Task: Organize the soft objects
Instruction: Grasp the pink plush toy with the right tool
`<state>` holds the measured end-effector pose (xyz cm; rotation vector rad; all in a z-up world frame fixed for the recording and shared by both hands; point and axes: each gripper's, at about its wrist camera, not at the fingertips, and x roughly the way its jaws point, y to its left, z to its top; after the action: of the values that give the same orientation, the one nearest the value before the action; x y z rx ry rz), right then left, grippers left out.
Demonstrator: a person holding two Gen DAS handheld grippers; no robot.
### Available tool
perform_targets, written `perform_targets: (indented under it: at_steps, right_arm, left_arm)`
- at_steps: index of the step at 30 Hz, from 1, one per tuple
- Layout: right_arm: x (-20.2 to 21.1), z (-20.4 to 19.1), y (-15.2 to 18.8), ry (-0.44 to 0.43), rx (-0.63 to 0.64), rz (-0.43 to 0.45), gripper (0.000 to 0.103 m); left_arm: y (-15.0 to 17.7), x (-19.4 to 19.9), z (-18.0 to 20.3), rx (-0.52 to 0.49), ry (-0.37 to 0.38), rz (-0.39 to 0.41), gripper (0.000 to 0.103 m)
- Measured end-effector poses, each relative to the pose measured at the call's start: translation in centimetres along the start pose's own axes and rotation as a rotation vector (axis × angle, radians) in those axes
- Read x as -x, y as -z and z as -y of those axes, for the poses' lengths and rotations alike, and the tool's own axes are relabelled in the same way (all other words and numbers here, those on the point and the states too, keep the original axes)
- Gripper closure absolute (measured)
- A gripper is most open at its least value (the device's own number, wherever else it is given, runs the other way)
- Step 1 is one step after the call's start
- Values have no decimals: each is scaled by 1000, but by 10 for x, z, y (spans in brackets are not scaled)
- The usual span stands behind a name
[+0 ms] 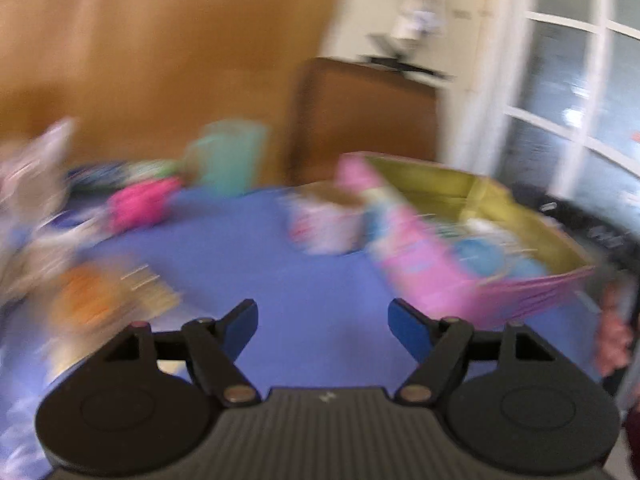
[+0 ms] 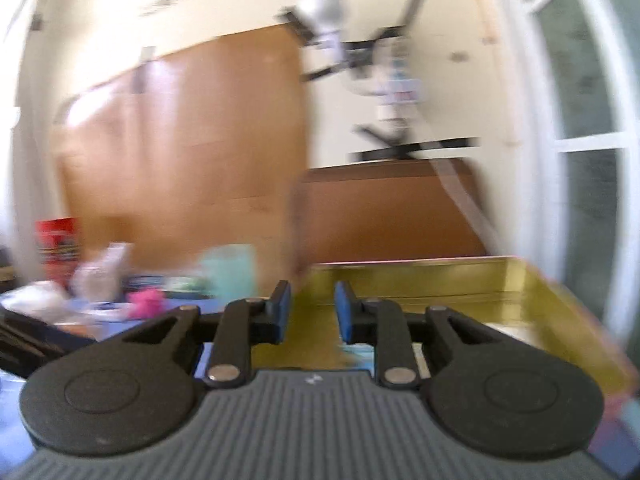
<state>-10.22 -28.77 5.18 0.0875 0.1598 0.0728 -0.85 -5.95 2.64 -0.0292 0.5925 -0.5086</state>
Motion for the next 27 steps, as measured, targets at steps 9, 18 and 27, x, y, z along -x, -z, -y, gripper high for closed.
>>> perform_targets:
  at_steps: [9,18,27]
  right_arm:
    - [-100,-107,5,-263,-10,-225,75]
    - [-189,-164,7,-257,-32,-316,68]
    - [-333,-168,16,-166,-154,-501,35]
  left_arm:
    - [31,17,-104,212,-219,4,30]
    - [33,26,-98,196,-168,72,27]
    - [35,31,-106,228,-134,122,27]
